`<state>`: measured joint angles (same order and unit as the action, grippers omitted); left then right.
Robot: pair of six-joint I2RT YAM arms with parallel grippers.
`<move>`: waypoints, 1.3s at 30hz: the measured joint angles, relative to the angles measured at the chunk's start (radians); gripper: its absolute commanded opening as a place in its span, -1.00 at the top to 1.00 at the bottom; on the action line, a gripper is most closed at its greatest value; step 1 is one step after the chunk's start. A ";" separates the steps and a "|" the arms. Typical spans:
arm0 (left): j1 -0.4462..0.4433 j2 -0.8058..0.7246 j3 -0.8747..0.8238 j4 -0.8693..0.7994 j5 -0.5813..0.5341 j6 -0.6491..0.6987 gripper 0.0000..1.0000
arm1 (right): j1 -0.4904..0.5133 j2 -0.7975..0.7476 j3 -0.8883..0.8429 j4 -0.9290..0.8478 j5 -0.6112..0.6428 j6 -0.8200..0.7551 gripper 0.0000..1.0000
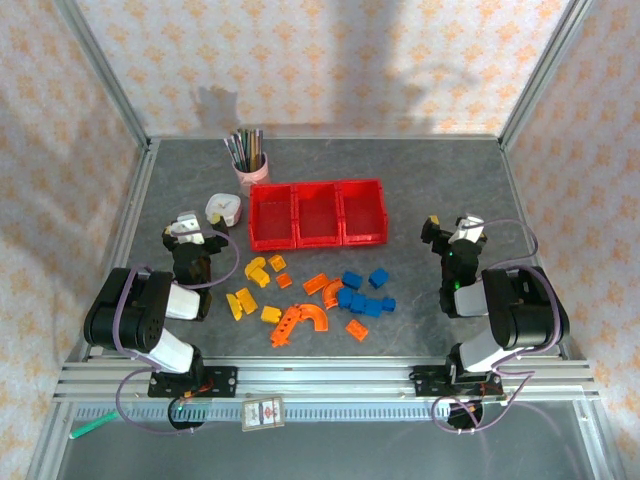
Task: Sort the legos into containers by color
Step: Pick up the lego from the center of the table.
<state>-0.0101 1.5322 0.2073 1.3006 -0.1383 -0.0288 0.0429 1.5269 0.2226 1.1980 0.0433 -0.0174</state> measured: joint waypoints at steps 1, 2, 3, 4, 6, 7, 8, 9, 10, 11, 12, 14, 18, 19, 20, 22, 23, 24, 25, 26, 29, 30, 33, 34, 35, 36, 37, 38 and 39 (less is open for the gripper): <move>0.000 0.000 0.000 0.000 0.000 0.000 -0.99 | 0.000 0.000 0.000 0.000 0.000 0.000 -0.99; 0.000 0.000 0.000 0.000 0.000 0.000 -0.99 | 0.000 0.000 0.000 0.000 0.000 0.000 -0.99; 0.000 0.000 0.000 0.000 0.000 0.000 -0.99 | 0.000 0.000 0.000 0.000 0.000 0.000 -0.99; 0.000 0.000 0.000 0.000 0.000 0.000 -0.99 | 0.000 0.000 0.000 0.000 0.000 0.000 -0.99; 0.000 0.000 0.000 0.000 0.001 0.000 -0.99 | 0.000 0.000 0.000 0.000 0.000 0.000 -0.99; 0.000 0.000 0.000 0.000 0.001 0.000 -0.99 | 0.000 0.000 0.000 0.000 0.000 0.000 -0.99; 0.000 0.000 0.000 0.000 0.002 0.000 -0.99 | 0.000 0.000 0.000 0.000 0.000 0.000 -0.99; 0.000 0.000 0.000 0.000 0.004 0.000 -0.99 | 0.000 0.000 0.000 0.000 0.000 0.000 -0.99; 0.000 0.000 0.000 0.000 0.004 0.000 -0.99 | 0.000 0.000 0.000 0.000 0.000 0.000 -0.99; 0.000 0.000 0.000 0.000 0.004 0.000 -0.99 | 0.000 0.000 0.000 0.000 0.000 0.000 -0.99; 0.000 0.000 0.000 0.000 0.004 0.000 -0.99 | 0.000 0.000 0.000 0.000 0.000 0.000 -0.99; 0.000 0.000 -0.005 0.008 0.009 0.001 -0.99 | 0.000 0.000 0.000 0.000 0.000 0.000 -0.99; 0.000 -0.008 -0.047 0.048 0.019 0.001 -0.99 | 0.000 -0.012 0.000 -0.010 -0.011 -0.004 -0.99; 0.000 -0.016 -0.055 0.052 0.019 0.001 -0.99 | 0.000 -0.022 0.000 -0.017 -0.011 -0.004 -0.99; 0.000 -0.027 -0.061 0.053 0.019 0.001 -0.99 | 0.000 -0.032 0.000 -0.024 -0.010 -0.004 -0.99; 0.000 -0.057 -0.066 0.053 0.019 0.001 -0.99 | 0.000 -0.056 0.004 -0.043 -0.010 -0.003 -0.99; 0.000 -0.080 -0.067 0.050 0.019 0.000 -0.99 | 0.000 -0.071 0.006 -0.057 -0.010 -0.003 -0.99; 0.000 -0.105 -0.067 0.042 0.019 0.000 -0.99 | 0.000 -0.089 0.012 -0.077 -0.009 -0.003 -0.99; 0.000 -0.133 -0.067 0.030 0.019 0.000 -0.99 | 0.000 -0.106 0.019 -0.101 -0.007 -0.003 -0.99; 0.000 -0.166 -0.066 0.015 0.019 0.000 -0.99 | 0.000 -0.131 0.032 -0.139 -0.005 0.002 -0.99; 0.000 -0.272 -0.063 -0.058 0.019 -0.006 -0.99 | 0.000 -0.204 0.087 -0.249 0.002 0.025 -0.99; 0.000 -0.315 -0.061 -0.098 0.019 -0.019 -0.99 | 0.000 -0.229 0.109 -0.288 0.001 0.037 -0.99; 0.000 -0.432 -0.056 -0.207 0.018 -0.063 -0.99 | 0.000 -0.302 0.173 -0.407 -0.016 0.084 -1.00; 0.000 -0.463 -0.053 -0.239 0.018 -0.079 -0.99 | 0.000 -0.323 0.188 -0.442 -0.024 0.105 -1.00; 0.000 -0.502 -0.049 -0.281 0.018 -0.102 -0.99 | 0.000 -0.345 0.201 -0.476 -0.034 0.132 -1.00; 0.000 -0.541 -0.043 -0.325 0.018 -0.126 -0.99 | 0.000 -0.364 0.210 -0.506 -0.040 0.164 -1.00; 0.000 -0.568 -0.036 -0.361 0.016 -0.150 -0.99 | 0.000 -0.378 0.218 -0.540 -0.041 0.197 -1.00; 0.000 -0.599 -0.024 -0.415 0.007 -0.192 -0.99 | 0.000 -0.390 0.227 -0.582 -0.040 0.241 -1.00; 0.000 -0.626 -0.010 -0.470 -0.004 -0.237 -0.99 | 0.000 -0.397 0.237 -0.629 -0.037 0.284 -1.00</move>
<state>-0.0101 0.9066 0.1974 0.8303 -0.1425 -0.2661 0.0429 1.1294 0.4595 0.5690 0.0067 0.2668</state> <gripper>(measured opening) 0.994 0.997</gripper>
